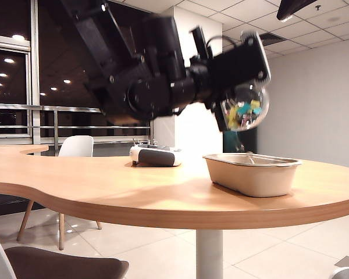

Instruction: Pick up the box filled with clips, pour some clips from it into the rectangular paper box, and then put the clip box back on the table.

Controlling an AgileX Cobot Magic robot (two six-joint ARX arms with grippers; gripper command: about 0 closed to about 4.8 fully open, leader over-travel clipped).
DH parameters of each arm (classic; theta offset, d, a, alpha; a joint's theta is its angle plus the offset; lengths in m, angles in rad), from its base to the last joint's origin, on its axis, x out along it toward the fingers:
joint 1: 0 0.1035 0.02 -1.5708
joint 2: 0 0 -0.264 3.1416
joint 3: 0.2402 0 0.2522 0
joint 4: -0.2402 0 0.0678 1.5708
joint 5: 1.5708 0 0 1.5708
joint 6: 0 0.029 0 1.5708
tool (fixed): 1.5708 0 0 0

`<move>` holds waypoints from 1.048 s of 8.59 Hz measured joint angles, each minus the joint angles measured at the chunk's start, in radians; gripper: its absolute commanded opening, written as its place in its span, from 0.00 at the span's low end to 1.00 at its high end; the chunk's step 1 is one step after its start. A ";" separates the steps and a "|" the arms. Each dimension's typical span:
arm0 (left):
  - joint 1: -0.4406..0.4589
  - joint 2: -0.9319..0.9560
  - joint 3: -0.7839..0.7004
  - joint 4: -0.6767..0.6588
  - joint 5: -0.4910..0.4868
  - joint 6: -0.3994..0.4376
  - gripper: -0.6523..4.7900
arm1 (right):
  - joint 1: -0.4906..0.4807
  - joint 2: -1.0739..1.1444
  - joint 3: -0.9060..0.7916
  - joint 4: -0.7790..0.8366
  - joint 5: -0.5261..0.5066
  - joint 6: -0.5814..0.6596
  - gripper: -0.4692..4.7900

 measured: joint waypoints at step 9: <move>0.042 -0.046 0.000 -0.161 -0.196 -0.756 0.11 | 0.000 0.000 -0.004 0.001 0.000 0.000 0.08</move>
